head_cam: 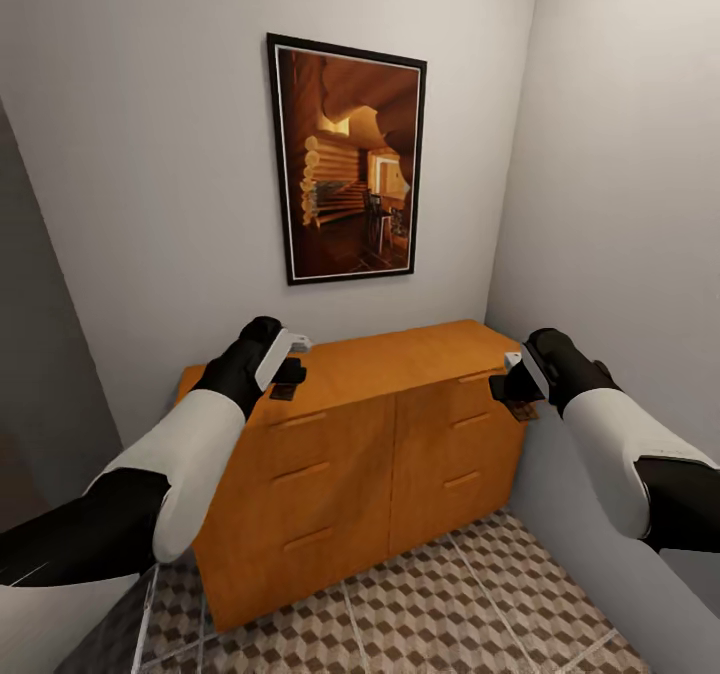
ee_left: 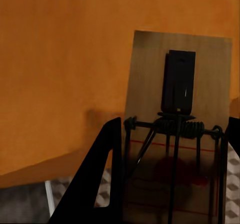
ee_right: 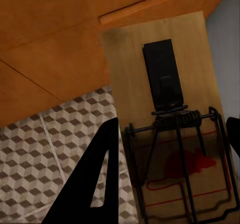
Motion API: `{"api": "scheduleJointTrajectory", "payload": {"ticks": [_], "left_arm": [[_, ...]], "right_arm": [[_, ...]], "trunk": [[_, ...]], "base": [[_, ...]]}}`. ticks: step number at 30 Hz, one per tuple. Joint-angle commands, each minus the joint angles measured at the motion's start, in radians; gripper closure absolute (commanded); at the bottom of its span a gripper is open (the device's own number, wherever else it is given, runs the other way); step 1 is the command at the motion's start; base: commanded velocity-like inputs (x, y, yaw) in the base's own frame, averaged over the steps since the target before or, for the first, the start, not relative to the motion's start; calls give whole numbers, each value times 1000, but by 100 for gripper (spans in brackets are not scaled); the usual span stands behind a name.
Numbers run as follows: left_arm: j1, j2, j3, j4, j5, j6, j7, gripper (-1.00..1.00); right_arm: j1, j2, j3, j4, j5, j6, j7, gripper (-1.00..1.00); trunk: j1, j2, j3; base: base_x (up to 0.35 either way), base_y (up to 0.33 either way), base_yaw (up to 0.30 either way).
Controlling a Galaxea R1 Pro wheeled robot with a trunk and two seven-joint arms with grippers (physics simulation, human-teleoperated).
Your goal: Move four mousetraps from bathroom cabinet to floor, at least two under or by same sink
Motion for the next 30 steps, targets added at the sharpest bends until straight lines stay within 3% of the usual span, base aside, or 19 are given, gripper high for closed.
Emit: {"api": "scheduleJointTrajectory", "payload": {"ticks": [1, 7, 11, 30], "left_arm": [[-1, 1, -5, -1, 10, 4, 12, 100], [-1, -1, -5, -3, 12, 4, 15, 100], [0, -3, -6, 46, 16, 2, 12, 100], [0, -4, -6, 58, 17, 2, 12, 100]], "right_arm": [[-1, 0, -4, -1, 9, 3, 8, 100], [-1, -1, -4, -3, 12, 3, 9, 100], [6, 1, -4, -1, 9, 3, 9, 100], [7, 1, -5, -1, 10, 3, 9, 100]], "trunk": [[-1, -1, -1], [-1, -1, -1], [-1, -1, -1], [-1, -1, -1]], "base": [[-347, 0, 0], [-347, 0, 0], [-347, 0, 0], [-325, 0, 0]]}}
